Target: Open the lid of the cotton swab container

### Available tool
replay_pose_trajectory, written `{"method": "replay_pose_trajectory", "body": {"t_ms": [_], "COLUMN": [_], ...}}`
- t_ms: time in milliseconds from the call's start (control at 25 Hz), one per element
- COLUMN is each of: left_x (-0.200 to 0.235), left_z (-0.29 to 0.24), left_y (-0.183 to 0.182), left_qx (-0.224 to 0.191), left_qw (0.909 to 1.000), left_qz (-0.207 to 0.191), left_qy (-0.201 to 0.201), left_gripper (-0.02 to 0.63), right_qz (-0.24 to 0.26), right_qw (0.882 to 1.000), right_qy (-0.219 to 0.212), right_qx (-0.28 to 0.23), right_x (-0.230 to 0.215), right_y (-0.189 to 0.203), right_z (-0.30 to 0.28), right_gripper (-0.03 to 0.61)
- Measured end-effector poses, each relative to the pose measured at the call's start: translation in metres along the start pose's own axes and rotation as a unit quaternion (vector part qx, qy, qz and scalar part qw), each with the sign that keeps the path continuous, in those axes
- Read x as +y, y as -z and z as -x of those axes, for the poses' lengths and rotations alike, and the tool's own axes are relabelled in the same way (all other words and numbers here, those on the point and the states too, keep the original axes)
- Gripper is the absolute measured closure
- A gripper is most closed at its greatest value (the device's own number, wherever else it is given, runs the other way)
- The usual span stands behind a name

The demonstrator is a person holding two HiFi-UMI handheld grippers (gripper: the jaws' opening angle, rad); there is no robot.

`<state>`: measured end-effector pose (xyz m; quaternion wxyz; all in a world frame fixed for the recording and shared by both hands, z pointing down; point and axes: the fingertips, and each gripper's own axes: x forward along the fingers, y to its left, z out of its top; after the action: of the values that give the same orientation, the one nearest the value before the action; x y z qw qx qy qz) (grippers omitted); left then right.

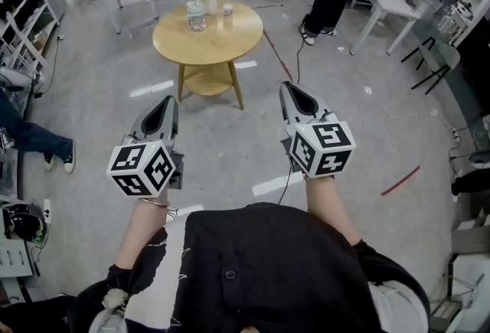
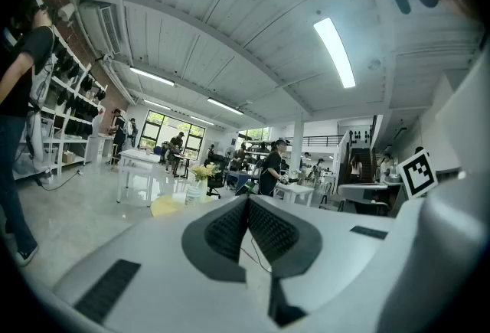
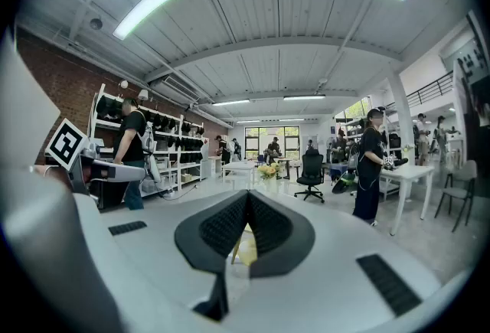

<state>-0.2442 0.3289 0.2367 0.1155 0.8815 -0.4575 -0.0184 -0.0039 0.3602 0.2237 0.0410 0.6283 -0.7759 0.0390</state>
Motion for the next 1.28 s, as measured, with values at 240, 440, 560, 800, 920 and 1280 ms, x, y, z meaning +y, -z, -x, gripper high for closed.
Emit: {"method": "replay_pose_trajectory", "body": {"t_ms": [240, 440, 560, 800, 920, 1280], "left_x": [0.009, 0.02, 0.029, 0.05, 0.056, 0.068], "left_z": [0.001, 0.004, 0.006, 0.009, 0.003, -0.032], "left_y": [0.0, -0.003, -0.006, 0.008, 0.019, 0.03], "left_qx": [0.001, -0.001, -0.001, 0.005, 0.015, 0.021], "left_qw": [1.0, 1.0, 0.9999, 0.9994, 0.9989, 0.9981], "left_qz": [0.002, 0.004, 0.005, 0.006, 0.023, 0.044], "left_qy": [0.003, 0.008, 0.015, 0.033, 0.037, 0.037], "left_gripper": [0.603, 0.603, 0.603, 0.603, 0.603, 0.603], "right_qz": [0.003, 0.005, 0.003, -0.02, -0.023, -0.052], "right_qw": [1.0, 1.0, 1.0, 0.999, 0.999, 0.996], "right_qy": [0.002, 0.006, 0.011, 0.031, 0.042, 0.069], "right_qx": [0.003, 0.005, 0.001, -0.007, 0.002, 0.013], "right_x": [0.008, 0.018, 0.025, 0.04, 0.037, 0.009], "right_y": [0.002, 0.001, 0.002, 0.021, 0.031, 0.04], "right_z": [-0.006, -0.01, -0.014, -0.014, -0.014, -0.042], "right_gripper": [0.574, 0.574, 0.574, 0.574, 0.574, 0.574]}}
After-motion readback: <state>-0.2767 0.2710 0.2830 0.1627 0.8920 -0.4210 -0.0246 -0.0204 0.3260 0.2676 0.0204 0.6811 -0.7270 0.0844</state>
